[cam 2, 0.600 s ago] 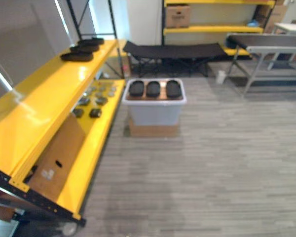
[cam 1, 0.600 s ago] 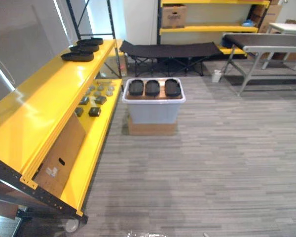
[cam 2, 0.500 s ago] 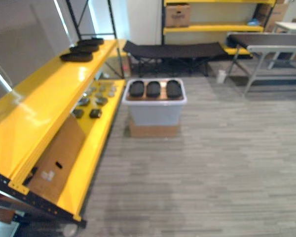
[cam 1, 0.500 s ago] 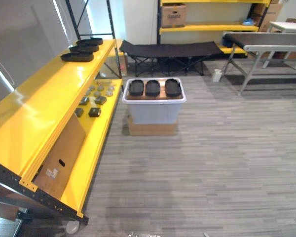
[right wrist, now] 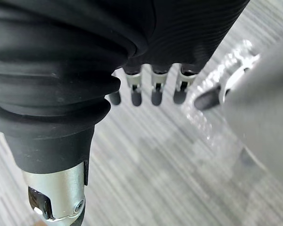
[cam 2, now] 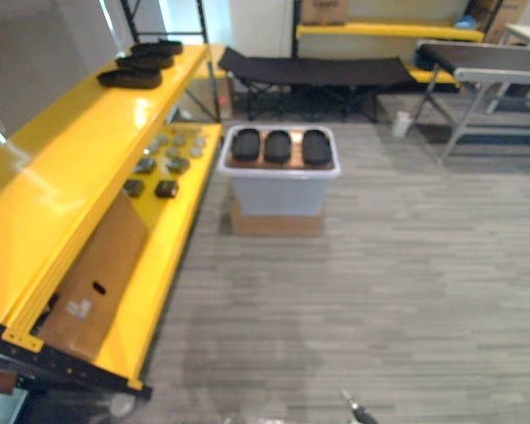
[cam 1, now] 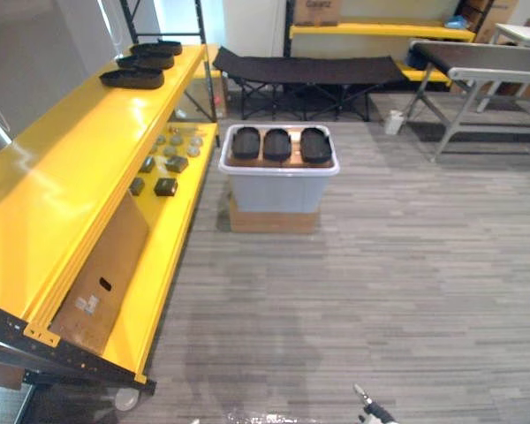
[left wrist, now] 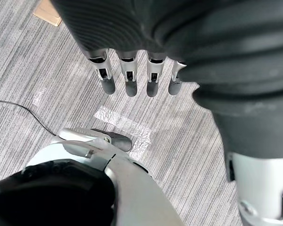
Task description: Walk over and take plastic housings, then place them on the shelf
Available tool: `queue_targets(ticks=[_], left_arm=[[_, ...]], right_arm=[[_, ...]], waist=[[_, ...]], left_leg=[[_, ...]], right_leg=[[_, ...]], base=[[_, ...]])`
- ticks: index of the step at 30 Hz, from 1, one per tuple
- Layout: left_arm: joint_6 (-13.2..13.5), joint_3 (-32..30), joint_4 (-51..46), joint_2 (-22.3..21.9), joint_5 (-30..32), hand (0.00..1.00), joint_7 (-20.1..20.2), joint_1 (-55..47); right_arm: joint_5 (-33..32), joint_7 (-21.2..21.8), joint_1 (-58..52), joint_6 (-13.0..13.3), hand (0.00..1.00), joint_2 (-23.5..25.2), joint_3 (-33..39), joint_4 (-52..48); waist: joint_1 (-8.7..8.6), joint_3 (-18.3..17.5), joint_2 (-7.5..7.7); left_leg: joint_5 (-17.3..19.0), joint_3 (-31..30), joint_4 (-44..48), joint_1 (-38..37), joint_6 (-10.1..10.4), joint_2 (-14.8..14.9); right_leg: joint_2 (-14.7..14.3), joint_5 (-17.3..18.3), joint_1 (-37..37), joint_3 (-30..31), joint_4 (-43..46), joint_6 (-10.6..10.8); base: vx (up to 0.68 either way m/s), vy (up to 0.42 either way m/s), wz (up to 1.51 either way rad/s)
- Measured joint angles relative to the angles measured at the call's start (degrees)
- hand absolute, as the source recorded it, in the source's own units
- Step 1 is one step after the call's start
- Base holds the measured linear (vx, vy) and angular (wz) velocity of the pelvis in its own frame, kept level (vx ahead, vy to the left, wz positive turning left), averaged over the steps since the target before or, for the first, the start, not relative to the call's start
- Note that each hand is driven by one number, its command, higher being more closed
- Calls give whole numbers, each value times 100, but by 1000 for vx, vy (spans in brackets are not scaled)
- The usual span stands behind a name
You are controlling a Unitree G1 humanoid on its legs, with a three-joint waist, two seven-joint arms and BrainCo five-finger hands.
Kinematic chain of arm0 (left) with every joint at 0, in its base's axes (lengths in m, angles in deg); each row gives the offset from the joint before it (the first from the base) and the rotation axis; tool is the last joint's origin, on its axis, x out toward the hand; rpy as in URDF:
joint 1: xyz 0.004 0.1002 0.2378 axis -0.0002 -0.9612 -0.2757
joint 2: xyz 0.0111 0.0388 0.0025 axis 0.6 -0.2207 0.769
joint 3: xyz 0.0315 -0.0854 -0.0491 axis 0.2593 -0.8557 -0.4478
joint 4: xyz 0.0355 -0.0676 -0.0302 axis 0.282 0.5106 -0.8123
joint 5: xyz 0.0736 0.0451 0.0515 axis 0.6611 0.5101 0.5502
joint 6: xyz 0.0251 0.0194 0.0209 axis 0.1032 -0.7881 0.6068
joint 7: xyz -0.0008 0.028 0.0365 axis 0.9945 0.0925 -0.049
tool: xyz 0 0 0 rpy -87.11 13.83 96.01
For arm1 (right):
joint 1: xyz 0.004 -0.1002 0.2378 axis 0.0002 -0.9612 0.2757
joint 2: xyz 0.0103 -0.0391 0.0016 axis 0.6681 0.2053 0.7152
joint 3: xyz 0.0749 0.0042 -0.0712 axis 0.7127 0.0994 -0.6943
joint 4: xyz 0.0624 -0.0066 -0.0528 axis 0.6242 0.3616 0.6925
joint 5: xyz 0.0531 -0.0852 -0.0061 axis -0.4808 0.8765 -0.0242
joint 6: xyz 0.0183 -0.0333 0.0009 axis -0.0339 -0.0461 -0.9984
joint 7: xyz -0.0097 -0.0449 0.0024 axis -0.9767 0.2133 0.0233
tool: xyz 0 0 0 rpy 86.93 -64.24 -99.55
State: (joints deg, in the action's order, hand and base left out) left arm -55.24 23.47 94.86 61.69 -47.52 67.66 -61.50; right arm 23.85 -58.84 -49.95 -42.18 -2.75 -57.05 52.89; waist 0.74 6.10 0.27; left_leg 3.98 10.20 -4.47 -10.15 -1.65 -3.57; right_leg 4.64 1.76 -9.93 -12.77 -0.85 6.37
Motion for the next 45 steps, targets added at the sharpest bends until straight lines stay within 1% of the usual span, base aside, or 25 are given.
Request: queue_targets(ticks=[2,5,6,11,15,18,20,22,27,32,33,36,39,45], left_arm=[[3,0,-1,-5,-9,0,-12,0],[4,-1,-7,-8,-10,0,-26,-2],[4,2,-4,-10,-9,0,-36,-1],[43,2,-5,-27,-7,0,-47,-3],[174,3,-4,-29,7,0,-41,-4],[256,3,-7,-22,43,0,-34,1],[285,2,-9,-12,48,0,-34,10],[420,3,-9,-6,48,0,-34,30],[505,38,-8,5,52,0,-34,51],[591,167,-8,28,67,0,-40,55],[619,272,-9,52,73,0,-42,59],[619,354,-10,77,247,0,-40,108],[620,360,-10,91,282,0,-39,122],[672,513,-64,142,287,0,-41,210]], right_arm=[[68,1,-11,25,0,-1,-4,0],[134,0,-4,30,0,-1,-27,-1],[213,-1,-16,47,0,-2,-36,-2],[213,4,-123,90,0,-24,-94,-3],[216,37,-125,94,0,-27,-123,-2],[199,257,-128,92,0,-26,-127,-2],[195,303,-127,92,0,-26,-131,-2],[191,380,-127,92,0,-27,-136,-2],[155,374,-126,92,0,-27,-169,-2],[204,358,-129,73,0,-27,-191,-2],[203,353,-129,70,0,-31,-250,-2],[201,355,-129,70,0,-29,-284,-2],[204,365,-127,73,0,-29,-288,-3],[210,391,9,79,0,-34,-411,-52]], waist=[[0,14,-7],[8,32,6],[-12,47,-9],[-12,66,-1],[-12,73,17],[-15,87,40],[-17,100,52],[-16,118,79],[-17,132,95],[-17,134,95],[-16,139,94],[-16,169,98],[-13,187,117],[26,398,145]], left_leg=[[-2,23,-3,-7,-3,-13],[-9,159,-43,1,-17,-40],[-24,158,-46,2,-40,-43],[-39,156,-53,7,-65,-53],[-41,152,-54,5,-68,-66],[-40,149,-54,6,-67,-71],[-40,151,-54,8,-67,-72],[-39,153,-54,12,-66,-72],[-39,152,-54,13,-66,-77],[-39,154,-54,12,-66,-78],[-39,153,-54,13,-66,-78],[-39,153,-54,16,-66,-81],[-39,152,-52,23,-67,-86],[-37,243,-20,186,-72,-85]], right_leg=[[12,3,1,3,0,-6],[37,44,45,6,1,-73],[39,47,55,3,12,-78],[42,48,69,-5,8,-88],[44,27,63,-12,-49,-101],[42,15,34,-22,-108,-100],[40,13,23,-25,-134,-102],[37,12,12,-37,-157,-102],[39,12,-2,-58,-168,-103],[39,3,-1,-57,-167,-107],[39,1,0,-57,-167,-109],[40,-2,3,-56,-166,-111],[43,-2,12,-56,-164,-111],[42,-39,285,145,-71,-116]], base=[[-87,-10,-7],[-116,-14,-21],[-96,-18,-6],[-45,-10,0],[0,0,0],[0,0,0],[0,0,0],[-6,-15,1],[-22,-17,2],[-47,-18,0],[-49,-17,0],[-49,-16,0],[-38,-16,0],[-29,-2,-12]])
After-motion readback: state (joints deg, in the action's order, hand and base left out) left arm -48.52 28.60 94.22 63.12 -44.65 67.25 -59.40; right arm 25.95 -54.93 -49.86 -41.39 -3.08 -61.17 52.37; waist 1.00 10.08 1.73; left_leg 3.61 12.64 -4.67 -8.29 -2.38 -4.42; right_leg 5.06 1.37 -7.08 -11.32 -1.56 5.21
